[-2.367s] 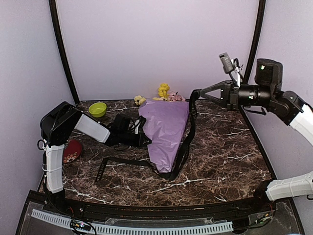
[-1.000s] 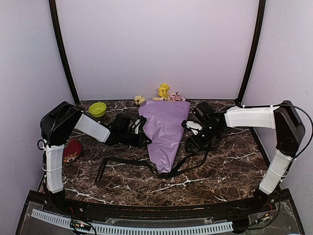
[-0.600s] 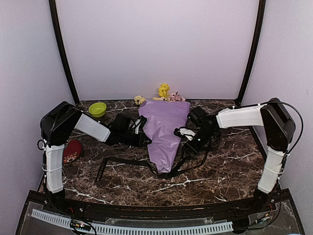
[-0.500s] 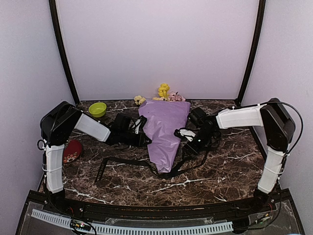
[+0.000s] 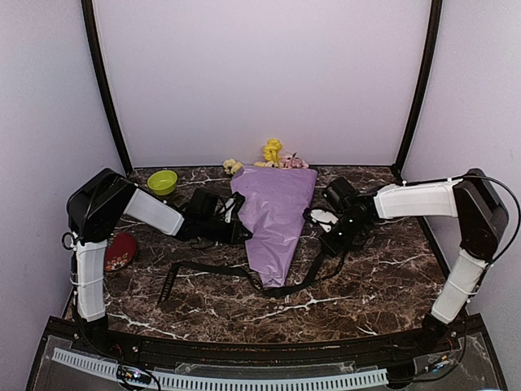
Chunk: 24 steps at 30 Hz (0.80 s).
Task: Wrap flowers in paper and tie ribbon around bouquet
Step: Adjust the right side of the ribbon at the center of the board.
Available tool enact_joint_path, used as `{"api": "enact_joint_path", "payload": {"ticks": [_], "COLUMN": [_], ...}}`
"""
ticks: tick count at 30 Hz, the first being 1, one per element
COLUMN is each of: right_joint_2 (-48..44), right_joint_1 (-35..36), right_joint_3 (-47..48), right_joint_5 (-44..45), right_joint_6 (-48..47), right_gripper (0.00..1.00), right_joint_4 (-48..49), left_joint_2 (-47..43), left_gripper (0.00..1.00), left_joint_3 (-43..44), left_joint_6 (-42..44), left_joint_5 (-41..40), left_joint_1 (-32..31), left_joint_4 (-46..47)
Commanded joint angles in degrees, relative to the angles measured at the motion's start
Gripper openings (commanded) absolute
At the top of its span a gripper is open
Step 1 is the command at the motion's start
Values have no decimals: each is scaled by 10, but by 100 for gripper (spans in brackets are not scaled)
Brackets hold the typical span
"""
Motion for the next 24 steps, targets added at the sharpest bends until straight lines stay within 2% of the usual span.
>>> {"api": "enact_joint_path", "payload": {"ticks": [1, 6, 10, 11, 13, 17, 18, 21, 24], "right_joint_2": [-18, 7, 34, 40, 50, 10, -6, -50, -69], "right_joint_1": [-32, -101, -157, -163, -163, -140, -131, -100, -74], "right_joint_3": [-4, 15, 39, 60, 88, 92, 86, 64, 6], "right_joint_5": [49, 105, 108, 112, 117, 108, 108, 82, -60], "right_joint_6": [41, 105, 170, 181, 193, 220, 228, 249, 294], "right_gripper": [0, 0, 0, 16, 56, 93, 99, 99, 96], "right_joint_4": [9, 15, 27, 20, 2, 7, 12, 34, 104], "left_joint_2": [3, 3, 3, 3, 3, 3, 4, 6, 7], "left_gripper": [0, 0, 0, 0, 0, 0, 0, 0, 0], "left_joint_3": [-6, -5, -7, -7, -8, -12, -13, -13, -13], "left_joint_6": [12, 14, 13, 13, 11, 10, 9, 5, 3], "left_joint_5": [-44, -44, -45, -45, -45, -45, -45, -41, -39], "left_joint_1": [4, 5, 4, 5, 5, 5, 4, 5, 5], "left_joint_4": [-74, -79, -80, -81, -81, -76, -75, -72, -69]}}
